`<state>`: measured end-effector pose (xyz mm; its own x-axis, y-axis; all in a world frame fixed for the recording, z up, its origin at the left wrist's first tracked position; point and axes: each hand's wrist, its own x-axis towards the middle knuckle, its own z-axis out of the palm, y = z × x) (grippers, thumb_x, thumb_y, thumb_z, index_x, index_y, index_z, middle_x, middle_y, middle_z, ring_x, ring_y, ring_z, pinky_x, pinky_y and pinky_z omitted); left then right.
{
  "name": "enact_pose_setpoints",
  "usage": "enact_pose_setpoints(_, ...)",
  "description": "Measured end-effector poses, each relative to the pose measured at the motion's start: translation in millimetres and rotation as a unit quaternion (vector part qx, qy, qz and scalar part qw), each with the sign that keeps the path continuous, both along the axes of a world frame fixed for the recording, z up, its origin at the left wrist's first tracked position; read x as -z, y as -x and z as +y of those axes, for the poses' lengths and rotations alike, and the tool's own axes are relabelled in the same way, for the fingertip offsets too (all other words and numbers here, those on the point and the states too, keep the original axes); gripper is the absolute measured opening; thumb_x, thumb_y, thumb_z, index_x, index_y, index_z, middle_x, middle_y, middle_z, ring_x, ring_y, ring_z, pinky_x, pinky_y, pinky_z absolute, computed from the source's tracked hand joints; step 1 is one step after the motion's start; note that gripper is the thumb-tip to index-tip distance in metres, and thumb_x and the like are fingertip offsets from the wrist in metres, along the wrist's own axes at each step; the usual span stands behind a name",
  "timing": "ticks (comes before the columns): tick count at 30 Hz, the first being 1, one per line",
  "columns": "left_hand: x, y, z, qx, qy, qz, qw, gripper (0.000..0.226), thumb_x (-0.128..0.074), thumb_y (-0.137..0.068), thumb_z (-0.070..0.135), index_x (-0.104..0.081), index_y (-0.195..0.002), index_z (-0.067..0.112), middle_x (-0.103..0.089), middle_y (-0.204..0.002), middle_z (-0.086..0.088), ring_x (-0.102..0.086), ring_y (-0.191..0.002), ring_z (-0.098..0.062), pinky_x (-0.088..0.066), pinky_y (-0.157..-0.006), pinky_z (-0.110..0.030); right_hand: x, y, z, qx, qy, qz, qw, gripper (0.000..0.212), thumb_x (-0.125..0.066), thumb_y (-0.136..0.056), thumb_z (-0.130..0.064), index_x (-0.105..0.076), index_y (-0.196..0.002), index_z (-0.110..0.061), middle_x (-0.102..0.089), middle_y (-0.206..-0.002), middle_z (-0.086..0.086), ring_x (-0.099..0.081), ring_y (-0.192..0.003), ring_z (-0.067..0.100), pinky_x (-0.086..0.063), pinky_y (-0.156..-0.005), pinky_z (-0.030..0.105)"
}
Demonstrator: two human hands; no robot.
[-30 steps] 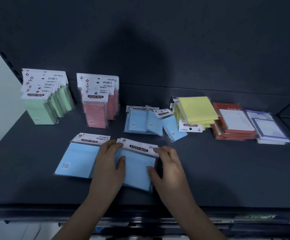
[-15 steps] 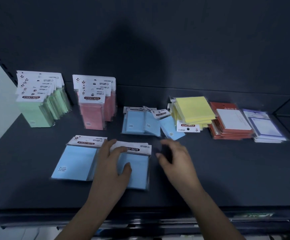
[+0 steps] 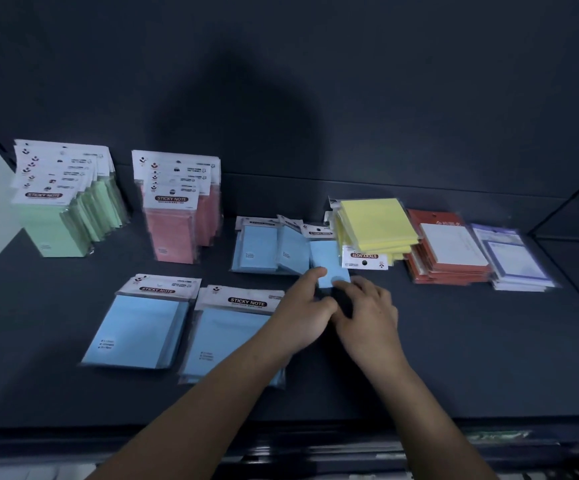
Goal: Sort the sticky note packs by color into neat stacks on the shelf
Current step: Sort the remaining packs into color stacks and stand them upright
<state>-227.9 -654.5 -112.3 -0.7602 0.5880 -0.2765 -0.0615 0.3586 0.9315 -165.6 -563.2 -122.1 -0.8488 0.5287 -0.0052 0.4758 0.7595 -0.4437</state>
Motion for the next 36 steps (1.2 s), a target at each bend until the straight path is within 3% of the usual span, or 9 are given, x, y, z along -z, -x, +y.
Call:
enact_pose_setpoints(9,-5.1,-28.8,-31.4,0.086,0.143,0.239,0.957,0.025,-0.054,-0.089,0.028,-0.052,-0.109,0.013,-0.056,-0.102,-0.001,-0.052,-0.093,-0.017,-0.042,-0.083,-0.029,-0.8,-70.5,-13.1,-0.007,0.09,0.102,0.991,0.005,-0.062,-0.086,-0.019,-0.061,-0.087,-0.024,-0.06,-0.08,-0.011,-0.053,-0.085,0.014,-0.041,-0.073,0.025)
enact_pose_setpoints(14,1.0,-50.0,-33.0,0.123,0.206,0.34,0.909,0.031,-0.046,-0.092,0.022,-0.046,-0.122,0.014,-0.052,-0.118,-0.003,-0.047,-0.112,-0.019,-0.039,-0.092,-0.031,6.3,-61.9,-11.2,-0.065,0.058,0.07,0.994,0.036,-0.061,-0.087,-0.02,-0.054,-0.122,-0.019,-0.045,-0.111,-0.009,-0.039,-0.101,0.007,-0.027,-0.08,0.01)
enact_pose_setpoints(17,-0.1,-49.5,-32.9,0.128,0.224,0.365,0.895,0.026,-0.043,-0.094,0.02,-0.049,-0.118,0.014,-0.054,-0.116,-0.004,-0.046,-0.112,-0.02,-0.037,-0.089,-0.03,6.8,-53.6,-8.7,-0.094,0.083,0.056,0.991,0.033,-0.061,-0.086,-0.014,-0.058,-0.118,-0.015,-0.042,-0.104,-0.01,-0.045,-0.087,0.0,-0.029,-0.077,0.007)
enact_pose_setpoints(22,-6.7,-7.0,-29.9,0.03,0.212,0.535,0.817,0.039,-0.058,-0.085,0.038,-0.065,-0.055,0.014,-0.059,-0.059,-0.001,-0.054,-0.064,-0.022,-0.041,-0.055,-0.032,-9.2,-19.7,-2.2,-0.069,0.08,0.091,0.99,0.021,-0.061,-0.085,-0.013,-0.063,-0.106,-0.014,-0.047,-0.095,-0.005,-0.051,-0.082,0.011,-0.032,-0.066,0.014)
enact_pose_setpoints(24,-4.6,15.1,-26.6,-0.032,0.193,0.552,0.811,0.046,-0.052,-0.083,0.043,-0.066,-0.05,0.014,-0.06,-0.058,0.0,-0.056,-0.065,-0.025,-0.036,-0.058,-0.033,-18.5,2.0,-4.2,-0.057,0.174,0.117,0.976,0.022,-0.06,-0.085,-0.011,-0.061,-0.107,-0.018,-0.052,-0.09,-0.008,-0.051,-0.079,0.007,-0.034,-0.063,0.009)
enact_pose_setpoints(27,-6.6,32.7,-20.1,-0.019,0.206,0.494,0.845,0.022,-0.063,-0.081,0.037,-0.068,-0.075,0.016,-0.065,-0.097,0.0,-0.051,-0.11,-0.031,-0.025,-0.084,-0.035,-16.7,28.5,-8.9,-0.025,0.271,0.099,0.957,0.02,-0.058,-0.084,-0.011,-0.053,-0.09,-0.03,-0.054,-0.075,-0.008,-0.051,-0.072,0.011,-0.036,-0.055,0.012)
enact_pose_setpoints(30,10.6,35.1,-15.3,0.005,0.202,0.419,0.885,0.022,-0.057,-0.086,0.021,-0.053,-0.107,0.015,-0.053,-0.124,0.0,-0.019,-0.14,-0.021,-0.006,-0.108,-0.033,-5.0,37.5,-11.5,0.01,0.324,0.097,0.941,0.036,-0.054,-0.078,-0.011,-0.05,-0.113,-0.022,-0.054,-0.09,0.001,-0.046,-0.087,0.019,-0.037,-0.062,0.019)
enact_pose_setpoints(33,15.2,32.0,-13.6,-0.039,0.101,0.362,0.926,0.023,-0.059,-0.082,0.011,-0.053,-0.104,0.012,-0.056,-0.115,0.0,-0.033,-0.132,-0.021,-0.011,-0.11,-0.032,-7.8,34.9,-10.9,0.071,0.475,0.167,0.861,0.043,-0.051,-0.081,0.007,-0.052,-0.12,-0.013,-0.061,-0.113,0.007,-0.059,-0.098,0.018,-0.047,-0.068,0.017)
enact_pose_setpoints(36,5.7,23.3,-10.3,-0.09,-0.036,0.195,0.976,0.021,-0.062,-0.081,0.006,-0.054,-0.099,0.015,-0.056,-0.1,0.009,-0.05,-0.105,-0.011,-0.037,-0.091,-0.02,-13.6,32.1,-11.2,0.095,0.551,0.237,0.795,0.029,-0.052,-0.085,0.008,-0.056,-0.106,-0.013,-0.064,-0.1,0.006,-0.061,-0.082,0.01,-0.047,-0.059,0.01)
